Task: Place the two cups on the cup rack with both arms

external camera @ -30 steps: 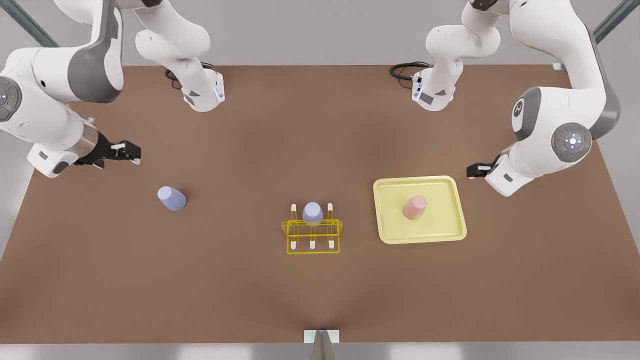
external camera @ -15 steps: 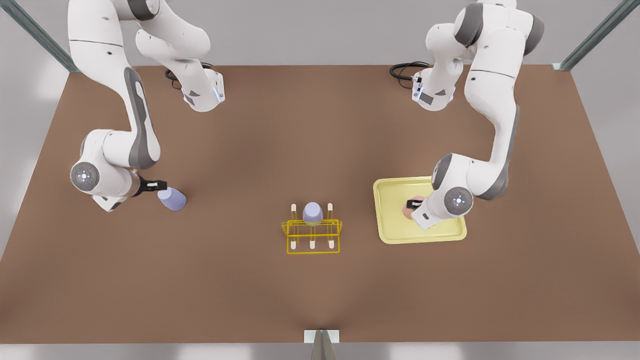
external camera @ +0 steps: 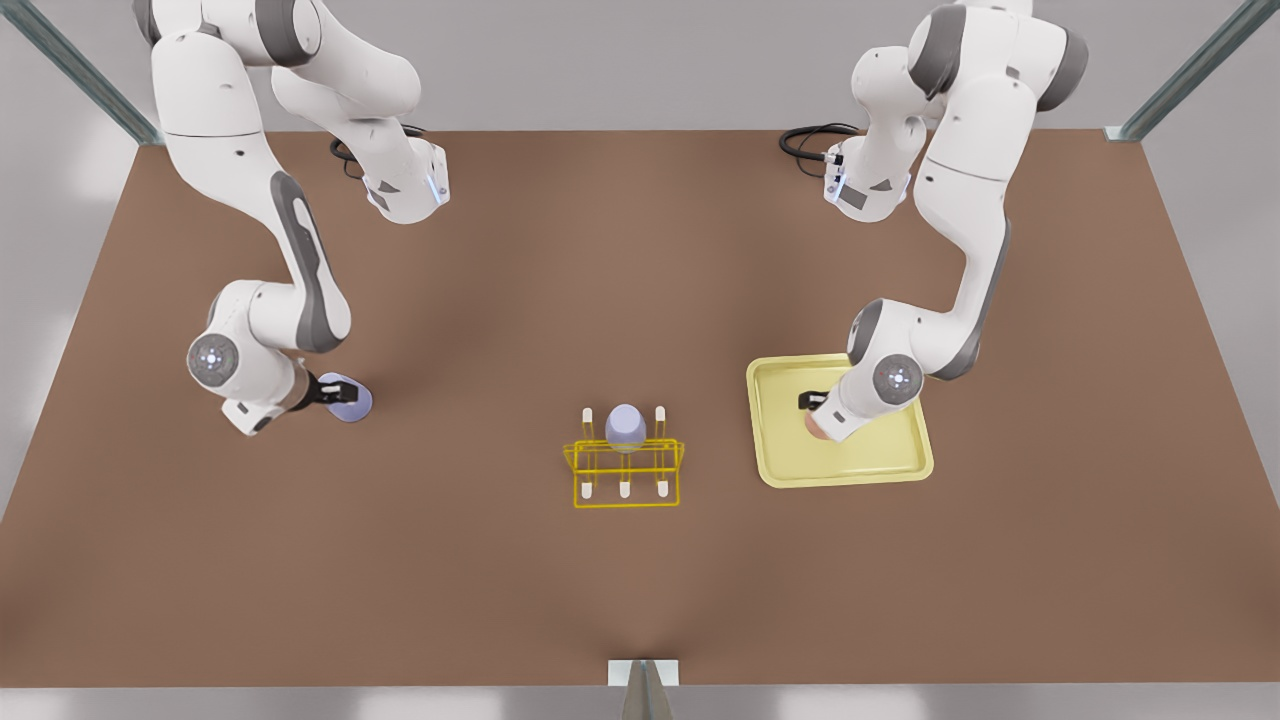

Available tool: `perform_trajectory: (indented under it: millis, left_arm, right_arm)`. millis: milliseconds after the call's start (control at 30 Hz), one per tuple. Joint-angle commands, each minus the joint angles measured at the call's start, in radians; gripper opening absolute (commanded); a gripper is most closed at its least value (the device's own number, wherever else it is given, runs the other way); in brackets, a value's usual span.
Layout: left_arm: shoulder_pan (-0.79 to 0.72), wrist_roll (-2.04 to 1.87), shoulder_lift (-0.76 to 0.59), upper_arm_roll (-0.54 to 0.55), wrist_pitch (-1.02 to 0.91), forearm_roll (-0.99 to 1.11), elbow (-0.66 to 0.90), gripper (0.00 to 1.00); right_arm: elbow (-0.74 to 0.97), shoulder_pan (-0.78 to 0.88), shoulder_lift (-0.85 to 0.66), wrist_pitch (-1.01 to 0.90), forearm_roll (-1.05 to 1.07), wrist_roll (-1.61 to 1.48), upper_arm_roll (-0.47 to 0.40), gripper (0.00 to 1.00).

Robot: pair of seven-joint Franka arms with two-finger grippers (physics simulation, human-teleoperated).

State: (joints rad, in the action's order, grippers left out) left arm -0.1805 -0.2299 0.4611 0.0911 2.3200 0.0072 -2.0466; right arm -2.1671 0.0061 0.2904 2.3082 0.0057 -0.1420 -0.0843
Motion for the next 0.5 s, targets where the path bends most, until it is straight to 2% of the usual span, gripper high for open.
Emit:
perform_trajectory:
  millis: [0,33,367,400,467]
  left_arm:
    - [0.000,-0.066,0.004,-0.002,0.050,0.002,-0.001,0.93]
    - [0.000,-0.066,0.004,-0.004,0.050,0.002,-0.001,0.77]
    - [0.000,-0.078,-0.016,-0.002,0.030,0.002,0.016,0.74]
    - [0.001,-0.112,-0.018,0.001,-0.030,0.002,0.049,0.75]
    - [0.000,-0.146,-0.024,0.013,-0.287,0.002,0.189,0.75]
  right_arm:
    - [-0.022,0.000,-0.004,0.077,0.002,-0.016,0.000,1.00]
    - [-0.042,0.000,-0.007,0.092,0.003,-0.016,0.000,1.00]
    - [-0.115,-0.014,0.003,0.177,0.002,-0.027,-0.002,1.00]
    - [-0.123,-0.014,0.003,0.183,0.002,-0.027,-0.002,1.00]
    - [-0.138,-0.014,0.001,0.197,0.002,-0.027,-0.002,1.00]
